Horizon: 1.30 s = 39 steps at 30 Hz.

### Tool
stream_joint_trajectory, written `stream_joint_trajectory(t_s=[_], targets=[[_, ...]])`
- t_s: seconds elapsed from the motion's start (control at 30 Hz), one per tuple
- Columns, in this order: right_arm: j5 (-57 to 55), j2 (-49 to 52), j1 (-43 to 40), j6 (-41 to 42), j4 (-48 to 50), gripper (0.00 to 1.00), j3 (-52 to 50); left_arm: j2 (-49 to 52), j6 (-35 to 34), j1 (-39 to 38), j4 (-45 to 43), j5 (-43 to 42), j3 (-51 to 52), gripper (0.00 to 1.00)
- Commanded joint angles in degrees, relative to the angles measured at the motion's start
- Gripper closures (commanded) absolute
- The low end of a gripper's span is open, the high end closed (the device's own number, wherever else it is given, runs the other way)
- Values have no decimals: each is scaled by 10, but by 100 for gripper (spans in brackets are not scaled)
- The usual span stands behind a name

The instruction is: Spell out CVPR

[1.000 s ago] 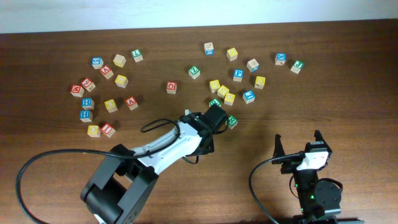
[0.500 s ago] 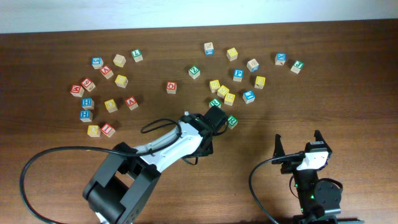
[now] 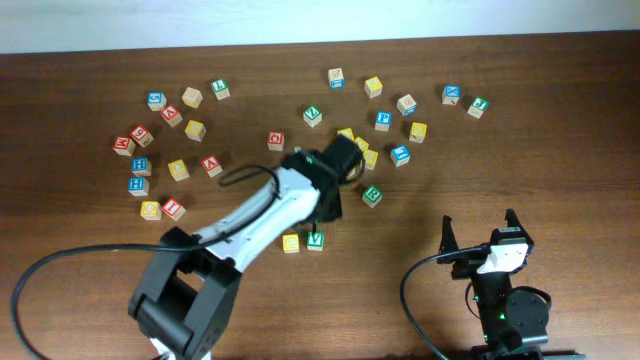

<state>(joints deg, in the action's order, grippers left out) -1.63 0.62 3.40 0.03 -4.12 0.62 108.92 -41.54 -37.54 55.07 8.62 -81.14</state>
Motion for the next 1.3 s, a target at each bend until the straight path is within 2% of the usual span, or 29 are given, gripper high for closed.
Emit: stream_joint_trajectory(t_s=[0.0, 0.17, 0.23, 0.3, 0.33, 0.37, 0.57, 0.6, 0.63, 0.97, 1.13, 1.27], targets=[[-5, -4, -4, 2, -4, 2, -3, 4, 14, 31, 39, 9, -67, 62], [-5, -4, -4, 2, -4, 2, -3, 5, 14, 53, 60, 15, -97, 62], [-5, -4, -4, 2, -4, 2, -3, 5, 14, 52, 61, 52, -97, 60], [-5, -4, -4, 2, -4, 2, -3, 5, 13, 56, 62, 103, -97, 39], [-5, -4, -4, 2, -4, 2, -3, 5, 13, 66, 66, 107, -97, 34], [-5, -4, -4, 2, -4, 2, -3, 5, 13, 78, 72, 106, -97, 33], [-5, -4, -4, 2, -4, 2, -3, 5, 13, 186, 135, 78, -96, 11], [-5, -4, -4, 2, -4, 2, -3, 5, 13, 205, 148, 77, -96, 4], [-5, -4, -4, 2, -4, 2, -3, 5, 13, 225, 160, 77, -92, 1], [-5, -4, -4, 2, -4, 2, -3, 5, 13, 342, 137, 73, -23, 1], [-5, -4, -4, 2, -4, 2, -3, 5, 13, 374, 107, 5, -23, 1], [-5, -4, -4, 2, -4, 2, -3, 5, 13, 374, 104, 6, -22, 1]])
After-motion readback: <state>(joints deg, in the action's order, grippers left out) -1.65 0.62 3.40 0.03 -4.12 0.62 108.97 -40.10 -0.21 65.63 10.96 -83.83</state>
